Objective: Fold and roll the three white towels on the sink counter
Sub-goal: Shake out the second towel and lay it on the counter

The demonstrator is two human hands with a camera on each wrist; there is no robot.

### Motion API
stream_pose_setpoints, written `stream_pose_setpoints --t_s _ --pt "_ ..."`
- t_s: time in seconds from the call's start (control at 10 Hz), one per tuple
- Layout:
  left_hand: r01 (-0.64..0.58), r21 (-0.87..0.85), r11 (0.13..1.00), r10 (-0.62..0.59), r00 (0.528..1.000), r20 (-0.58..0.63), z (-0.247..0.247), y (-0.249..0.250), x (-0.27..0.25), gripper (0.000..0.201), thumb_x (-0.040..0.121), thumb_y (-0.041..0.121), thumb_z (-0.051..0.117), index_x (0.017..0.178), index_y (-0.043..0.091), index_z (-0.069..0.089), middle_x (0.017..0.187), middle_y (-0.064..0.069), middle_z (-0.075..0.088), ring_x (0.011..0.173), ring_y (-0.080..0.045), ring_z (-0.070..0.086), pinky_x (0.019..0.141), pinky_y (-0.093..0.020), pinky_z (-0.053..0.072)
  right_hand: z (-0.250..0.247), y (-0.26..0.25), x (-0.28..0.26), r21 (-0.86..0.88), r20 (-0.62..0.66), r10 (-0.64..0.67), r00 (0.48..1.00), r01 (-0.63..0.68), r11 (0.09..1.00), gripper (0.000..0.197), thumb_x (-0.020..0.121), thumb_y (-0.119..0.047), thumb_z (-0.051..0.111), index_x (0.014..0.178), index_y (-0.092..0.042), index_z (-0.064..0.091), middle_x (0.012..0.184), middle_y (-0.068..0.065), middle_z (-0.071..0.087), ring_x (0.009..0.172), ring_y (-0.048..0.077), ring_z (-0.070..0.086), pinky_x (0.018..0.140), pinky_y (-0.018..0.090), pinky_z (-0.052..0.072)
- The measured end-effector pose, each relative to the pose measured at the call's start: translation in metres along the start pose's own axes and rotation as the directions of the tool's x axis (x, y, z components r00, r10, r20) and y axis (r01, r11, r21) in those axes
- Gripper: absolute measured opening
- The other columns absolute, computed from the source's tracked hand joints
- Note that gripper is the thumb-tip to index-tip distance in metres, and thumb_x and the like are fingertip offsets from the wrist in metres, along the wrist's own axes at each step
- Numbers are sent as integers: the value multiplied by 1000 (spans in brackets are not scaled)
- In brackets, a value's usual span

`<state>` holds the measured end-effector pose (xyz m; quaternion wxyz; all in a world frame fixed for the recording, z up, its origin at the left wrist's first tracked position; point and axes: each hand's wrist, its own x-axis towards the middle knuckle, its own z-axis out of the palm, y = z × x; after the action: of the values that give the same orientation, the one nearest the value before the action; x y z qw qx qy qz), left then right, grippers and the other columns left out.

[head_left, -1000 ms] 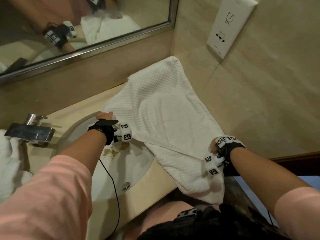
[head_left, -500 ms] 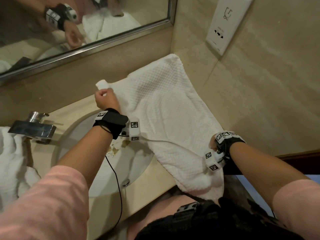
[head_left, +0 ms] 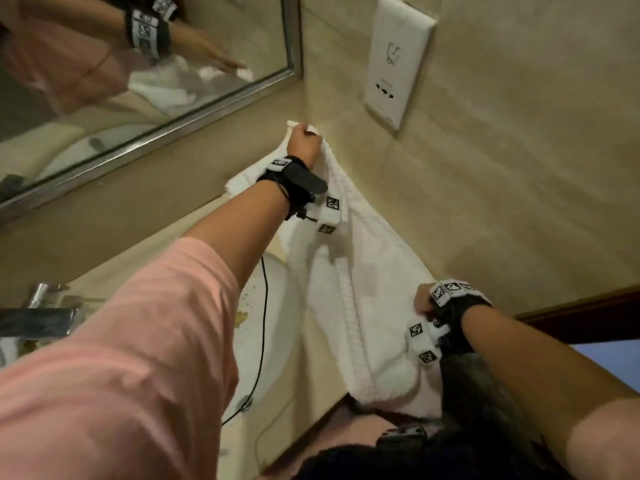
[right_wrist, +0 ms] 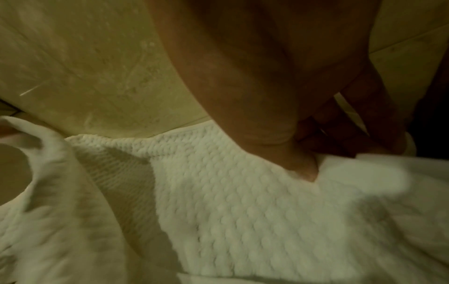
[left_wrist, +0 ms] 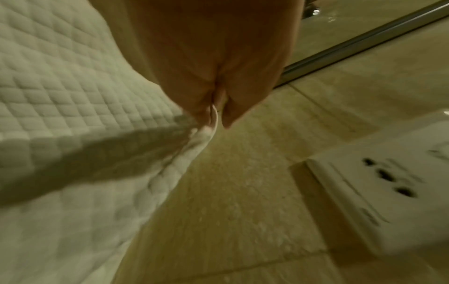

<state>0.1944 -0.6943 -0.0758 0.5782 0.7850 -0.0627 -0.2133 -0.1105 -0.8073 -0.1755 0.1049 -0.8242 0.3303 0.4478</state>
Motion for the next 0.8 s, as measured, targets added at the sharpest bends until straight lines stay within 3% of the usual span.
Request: stream_pose_setpoints --t_s 0.1,0.2,0.3,0.4,0.5,0.6,0.7,0.8 --pt "108 88 990 -121 979 165 19 -36 44 70 72 16 61 137 2 40 129 -23 54 118 -36 56 100 -44 47 7 -1 -2 258 22 -11 1000 5 966 34 83 -7 62 115 3 63 114 19 64 83 24 54 75 25 47" --pt "131 100 986 -151 964 219 24 -42 27 87 82 9 62 151 21 10 143 -22 42 125 -36 49 102 -44 44 9 -2 -12 410 19 12 1000 -19 912 36 82 -1 60 117 6 61 116 22 63 83 25 55 77 28 49" --pt "102 -128 987 -57 947 315 22 -32 -16 71 92 -7 46 146 27 16 139 -21 40 109 -20 51 79 -27 49 15 1 -13 452 -10 -7 1000 11 892 37 82 0 59 118 6 60 116 23 62 84 25 55 77 29 50" --pt "203 -251 947 -82 903 421 16 -40 -37 42 96 3 47 130 27 39 119 -6 50 100 -16 56 82 -29 47 19 5 -15 481 -26 -28 999 37 876 35 85 0 56 120 6 58 102 18 60 81 24 55 69 26 47" --pt "274 -198 941 -151 865 479 10 -52 -58 27 96 7 49 117 24 50 115 0 55 101 -19 59 95 -35 46 24 9 -19 512 -35 -32 999 45 858 14 89 -2 52 101 -7 58 92 12 54 65 19 52 51 21 41" --pt "264 -22 964 -219 842 493 12 -63 -78 19 98 7 42 107 19 55 102 1 57 93 -17 58 88 -31 45 32 20 -23 547 -52 -12 999 39 836 18 90 -3 51 76 -14 47 75 6 52 58 15 50 33 16 41" --pt "230 163 959 -281 822 496 19 -73 -100 15 98 7 43 104 15 55 102 0 56 93 -17 55 85 -30 43 41 36 -24 543 15 33 999 -36 839 19 90 -4 47 71 -7 50 64 10 54 41 17 52 32 16 39" --pt "214 252 944 -315 813 489 31 -83 -122 19 97 5 47 88 19 57 99 0 55 84 -14 55 77 -27 43 53 61 -30 484 67 17 998 -47 874 18 85 -20 56 84 -1 56 71 11 63 51 19 57 47 20 42"
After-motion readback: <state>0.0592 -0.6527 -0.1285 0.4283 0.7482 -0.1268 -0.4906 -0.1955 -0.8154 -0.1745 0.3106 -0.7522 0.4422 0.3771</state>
